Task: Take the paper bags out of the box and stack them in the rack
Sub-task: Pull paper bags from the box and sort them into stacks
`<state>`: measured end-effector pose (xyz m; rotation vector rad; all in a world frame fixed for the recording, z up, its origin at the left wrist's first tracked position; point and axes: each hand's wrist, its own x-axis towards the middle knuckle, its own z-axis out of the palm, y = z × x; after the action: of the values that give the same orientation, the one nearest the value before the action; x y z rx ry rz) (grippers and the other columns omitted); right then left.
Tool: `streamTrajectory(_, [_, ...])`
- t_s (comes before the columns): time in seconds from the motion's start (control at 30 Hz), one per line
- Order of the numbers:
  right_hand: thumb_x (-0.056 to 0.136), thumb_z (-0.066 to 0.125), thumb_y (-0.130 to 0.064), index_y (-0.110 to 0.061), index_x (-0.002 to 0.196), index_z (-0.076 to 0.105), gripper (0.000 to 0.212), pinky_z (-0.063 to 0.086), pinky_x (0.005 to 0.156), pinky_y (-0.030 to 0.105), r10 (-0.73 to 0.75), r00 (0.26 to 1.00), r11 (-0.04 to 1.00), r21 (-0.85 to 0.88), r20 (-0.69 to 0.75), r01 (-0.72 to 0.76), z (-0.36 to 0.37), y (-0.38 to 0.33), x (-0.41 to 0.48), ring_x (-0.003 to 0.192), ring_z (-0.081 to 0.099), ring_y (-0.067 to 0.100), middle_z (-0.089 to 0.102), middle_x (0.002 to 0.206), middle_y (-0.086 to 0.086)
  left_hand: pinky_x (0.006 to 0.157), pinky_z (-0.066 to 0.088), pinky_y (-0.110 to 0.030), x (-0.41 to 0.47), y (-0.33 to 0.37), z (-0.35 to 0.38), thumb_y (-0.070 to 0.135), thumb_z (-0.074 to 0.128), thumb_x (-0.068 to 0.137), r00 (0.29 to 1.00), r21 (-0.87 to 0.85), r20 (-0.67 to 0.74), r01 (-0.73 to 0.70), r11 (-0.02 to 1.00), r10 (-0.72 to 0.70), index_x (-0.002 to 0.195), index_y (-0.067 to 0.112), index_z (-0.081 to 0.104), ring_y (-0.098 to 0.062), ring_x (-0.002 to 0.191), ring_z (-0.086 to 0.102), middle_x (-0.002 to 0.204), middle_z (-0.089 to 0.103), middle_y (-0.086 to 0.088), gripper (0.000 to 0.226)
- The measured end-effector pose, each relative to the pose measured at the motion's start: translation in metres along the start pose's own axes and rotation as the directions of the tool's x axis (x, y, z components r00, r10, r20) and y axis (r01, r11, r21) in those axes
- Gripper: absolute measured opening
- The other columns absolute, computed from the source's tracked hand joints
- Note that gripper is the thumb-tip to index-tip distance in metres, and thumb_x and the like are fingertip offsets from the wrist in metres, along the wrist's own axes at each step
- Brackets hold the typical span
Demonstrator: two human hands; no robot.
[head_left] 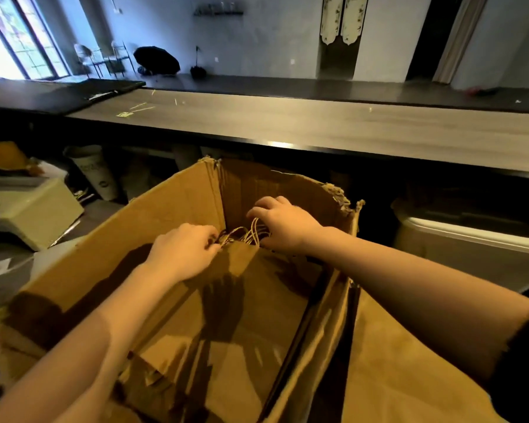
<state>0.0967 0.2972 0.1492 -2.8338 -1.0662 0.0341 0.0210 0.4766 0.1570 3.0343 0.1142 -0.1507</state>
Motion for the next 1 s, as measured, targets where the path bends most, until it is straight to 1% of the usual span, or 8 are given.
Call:
streamTrajectory(0.13, [0.087,0.064,-0.033,-0.030,0.152,0.006,0.088,0.018,0.113,0.055,0.193,0.915,0.981,-0.094,0.353,-0.171,0.022,0.012,0.003,0.144,0.005,0.041,0.002,0.160,0.008,0.095,0.048,-0.036,0.010,-0.036,0.039,0.037,0.051,0.094,0.959,-0.081,0.277,0.081,0.993,-0.055,0.138,0.022,0.043,-0.019,0.117,0.053,0.134,0.053,-0.002,0.047])
streamTrajectory(0.23, [0.082,0.070,-0.037,-0.030,0.149,-0.015,0.108,0.034,0.109,0.051,0.335,0.704,0.940,-0.174,0.626,-0.293,0.036,0.021,0.006,0.140,0.024,0.040,0.003,0.159,0.011,0.103,0.040,-0.034,0.008,-0.052,0.063,0.034,0.050,0.095,0.867,-0.077,0.489,0.154,0.985,-0.098,0.139,0.015,0.043,-0.023,0.124,0.049,0.137,0.050,-0.006,0.048])
streamTrajectory(0.37, [0.088,0.063,-0.039,-0.012,0.145,0.034,0.070,0.046,0.099,0.039,0.327,0.594,0.945,-0.272,0.735,-0.184,0.041,0.014,-0.006,0.118,0.053,0.028,0.047,0.137,0.010,0.099,0.039,-0.033,0.003,-0.054,0.080,0.033,0.045,0.098,0.822,-0.072,0.553,0.213,0.974,-0.139,0.134,0.012,0.046,-0.026,0.121,0.050,0.133,0.052,-0.010,0.042])
streamTrajectory(0.47, [0.088,0.064,-0.036,-0.011,0.135,0.049,0.056,0.046,0.099,0.038,0.283,0.604,0.956,-0.266,0.745,-0.120,0.042,0.008,-0.011,0.116,0.053,0.026,0.052,0.131,0.008,0.100,0.040,-0.033,0.006,-0.047,0.085,0.036,0.043,0.098,0.830,-0.080,0.533,0.242,0.967,-0.163,0.135,0.011,0.045,-0.025,0.121,0.050,0.132,0.053,-0.008,0.045])
streamTrajectory(0.67, [0.085,0.069,-0.028,-0.008,0.142,0.037,0.068,0.043,0.097,0.032,0.255,0.749,0.963,-0.230,0.611,-0.140,0.025,0.002,-0.018,0.127,0.044,0.026,0.040,0.143,0.010,0.097,0.045,-0.035,0.011,-0.041,0.087,0.043,0.047,0.095,0.869,-0.133,0.469,0.246,0.960,-0.158,0.128,0.008,0.051,-0.024,0.115,0.055,0.127,0.057,-0.009,0.048])
streamTrajectory(0.73, [0.085,0.070,-0.022,-0.004,0.148,0.021,0.081,0.045,0.095,0.033,0.285,0.794,0.958,-0.187,0.536,-0.218,0.021,0.004,-0.018,0.127,0.044,0.029,0.036,0.145,0.014,0.083,0.048,-0.032,0.012,-0.045,0.084,0.043,0.052,0.093,0.897,-0.236,0.420,0.254,0.938,-0.137,0.110,0.012,0.056,-0.020,0.099,0.059,0.109,0.063,-0.005,0.036])
streamTrajectory(0.83, [0.085,0.066,-0.010,-0.004,0.149,-0.008,0.099,0.052,0.076,0.033,0.362,0.851,0.930,-0.081,0.380,-0.359,0.023,0.010,-0.015,0.104,0.058,0.030,0.053,0.122,0.016,0.058,0.037,-0.028,0.013,-0.049,0.074,0.036,0.049,0.095,0.965,-0.335,0.220,0.211,0.918,-0.142,0.087,0.018,0.044,-0.014,0.073,0.052,0.082,0.054,0.001,0.021])
streamTrajectory(1.0, [0.087,0.063,-0.016,-0.011,0.146,0.011,0.079,0.050,0.060,0.031,0.343,0.935,0.919,0.175,0.089,-0.353,0.019,0.019,-0.015,0.082,0.059,0.023,0.058,0.104,0.009,0.054,0.036,-0.035,0.012,-0.052,0.039,0.031,0.039,0.100,0.968,-0.397,-0.159,0.118,0.910,-0.194,0.082,0.019,0.045,-0.022,0.065,0.053,0.072,0.055,-0.003,0.022])
